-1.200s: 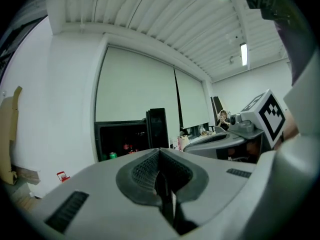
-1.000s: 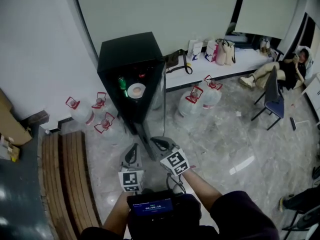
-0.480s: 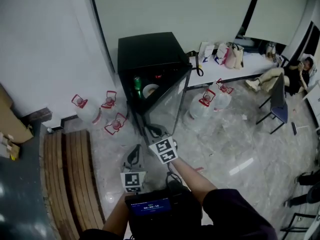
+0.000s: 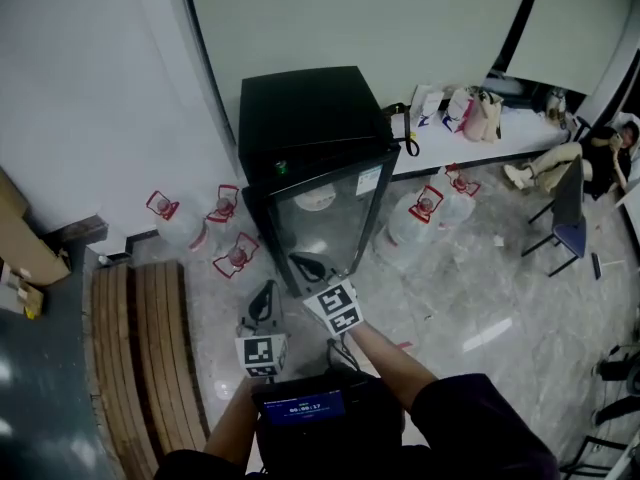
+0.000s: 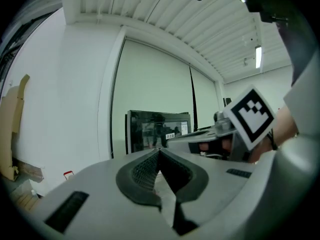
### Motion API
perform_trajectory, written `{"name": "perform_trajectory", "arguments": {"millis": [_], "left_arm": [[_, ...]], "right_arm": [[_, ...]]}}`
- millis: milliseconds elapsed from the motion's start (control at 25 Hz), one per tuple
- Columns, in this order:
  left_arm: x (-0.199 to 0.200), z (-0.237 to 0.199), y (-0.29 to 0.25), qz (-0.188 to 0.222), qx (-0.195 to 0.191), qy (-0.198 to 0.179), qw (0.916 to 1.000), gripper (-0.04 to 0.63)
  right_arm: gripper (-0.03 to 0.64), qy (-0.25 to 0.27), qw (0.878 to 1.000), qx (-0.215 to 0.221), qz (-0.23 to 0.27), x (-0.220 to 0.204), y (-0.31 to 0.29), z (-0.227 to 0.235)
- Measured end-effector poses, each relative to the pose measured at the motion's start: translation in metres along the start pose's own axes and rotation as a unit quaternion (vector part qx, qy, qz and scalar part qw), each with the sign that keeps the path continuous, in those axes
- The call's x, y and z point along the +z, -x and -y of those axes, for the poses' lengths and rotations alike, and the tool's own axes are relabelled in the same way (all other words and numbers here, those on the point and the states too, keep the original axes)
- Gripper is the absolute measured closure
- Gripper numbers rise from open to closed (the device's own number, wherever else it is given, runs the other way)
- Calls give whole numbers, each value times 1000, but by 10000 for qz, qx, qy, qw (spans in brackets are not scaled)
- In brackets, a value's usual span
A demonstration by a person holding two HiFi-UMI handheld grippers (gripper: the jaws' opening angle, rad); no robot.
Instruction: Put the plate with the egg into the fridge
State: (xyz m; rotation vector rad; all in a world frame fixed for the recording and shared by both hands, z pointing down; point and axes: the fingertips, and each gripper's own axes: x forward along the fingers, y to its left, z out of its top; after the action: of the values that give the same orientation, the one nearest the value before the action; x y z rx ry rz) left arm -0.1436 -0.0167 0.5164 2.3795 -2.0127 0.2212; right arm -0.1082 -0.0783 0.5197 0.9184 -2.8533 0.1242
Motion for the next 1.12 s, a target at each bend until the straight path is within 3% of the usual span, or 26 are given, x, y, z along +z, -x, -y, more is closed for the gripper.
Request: {"name": "perform_trajectory", "arguments": {"millis": [240, 600, 1120], "left_arm": [[26, 7, -50, 205, -207, -145, 9995, 588], [43, 9, -77, 316, -635, -146, 9974, 588], [44, 1, -90, 324, -888, -130, 9954, 588]], "right_arm": [[607, -179, 9979, 61, 621, 27, 16, 16], [607, -220, 9962, -315, 775, 35, 9, 34], [608, -108, 9934, -592, 974, 46, 7, 41]]}}
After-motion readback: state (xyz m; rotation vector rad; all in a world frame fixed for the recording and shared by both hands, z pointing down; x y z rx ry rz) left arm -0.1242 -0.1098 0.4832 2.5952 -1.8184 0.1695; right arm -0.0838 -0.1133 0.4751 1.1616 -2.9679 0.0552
